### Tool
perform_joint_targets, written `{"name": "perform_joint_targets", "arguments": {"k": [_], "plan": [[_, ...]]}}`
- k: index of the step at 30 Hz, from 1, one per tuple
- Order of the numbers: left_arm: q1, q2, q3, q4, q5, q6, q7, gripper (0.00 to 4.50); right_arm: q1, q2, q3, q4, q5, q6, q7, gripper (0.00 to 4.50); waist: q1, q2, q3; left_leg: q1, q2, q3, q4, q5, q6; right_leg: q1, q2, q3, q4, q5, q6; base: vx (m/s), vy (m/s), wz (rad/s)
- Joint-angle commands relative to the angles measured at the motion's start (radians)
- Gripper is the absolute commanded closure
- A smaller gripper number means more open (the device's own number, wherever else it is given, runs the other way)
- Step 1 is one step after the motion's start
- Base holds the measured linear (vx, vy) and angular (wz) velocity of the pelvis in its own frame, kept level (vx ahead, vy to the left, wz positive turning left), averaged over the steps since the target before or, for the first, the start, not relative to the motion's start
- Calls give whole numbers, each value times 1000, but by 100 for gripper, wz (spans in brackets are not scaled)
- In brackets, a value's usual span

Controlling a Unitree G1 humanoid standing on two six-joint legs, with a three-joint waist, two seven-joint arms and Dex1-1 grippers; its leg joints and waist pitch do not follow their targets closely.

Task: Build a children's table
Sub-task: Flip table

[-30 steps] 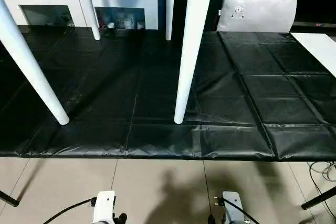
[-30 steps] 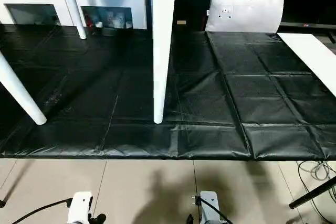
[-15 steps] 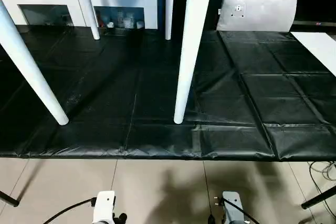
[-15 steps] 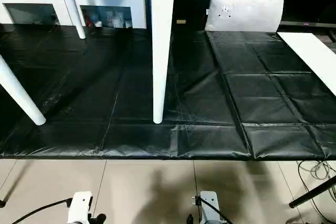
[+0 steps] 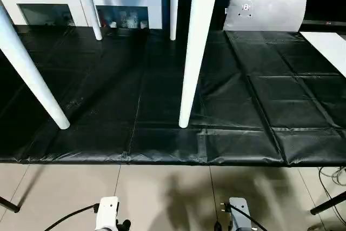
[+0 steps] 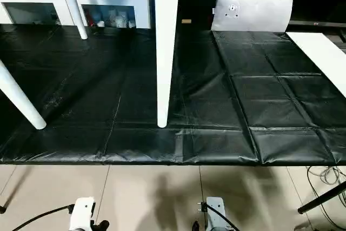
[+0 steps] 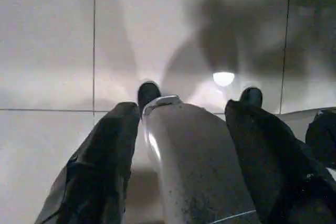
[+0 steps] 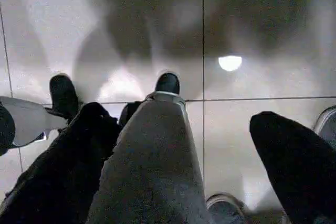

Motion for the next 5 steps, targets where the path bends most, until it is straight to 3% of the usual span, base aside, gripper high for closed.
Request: {"name": "perform_joint_targets", "arguments": {"k": [1, 5], "plan": [[10, -3, -4, 19, 4, 10, 4, 153, -3, 0, -10, 0, -2, 3, -6, 0, 1, 2, -20, -10, 84, -31, -92, -269, 28, 27, -108, 69, -96, -260, -203, 0, 0, 0], [10, -3, -4, 19, 4, 10, 4, 153, -3, 0, -10, 0, -2, 3, -6, 0, 1, 3, -20, -11, 85, -31, -94, -269, 27, 28, -107, 68, -95, -255, -203, 0, 0, 0]]}}
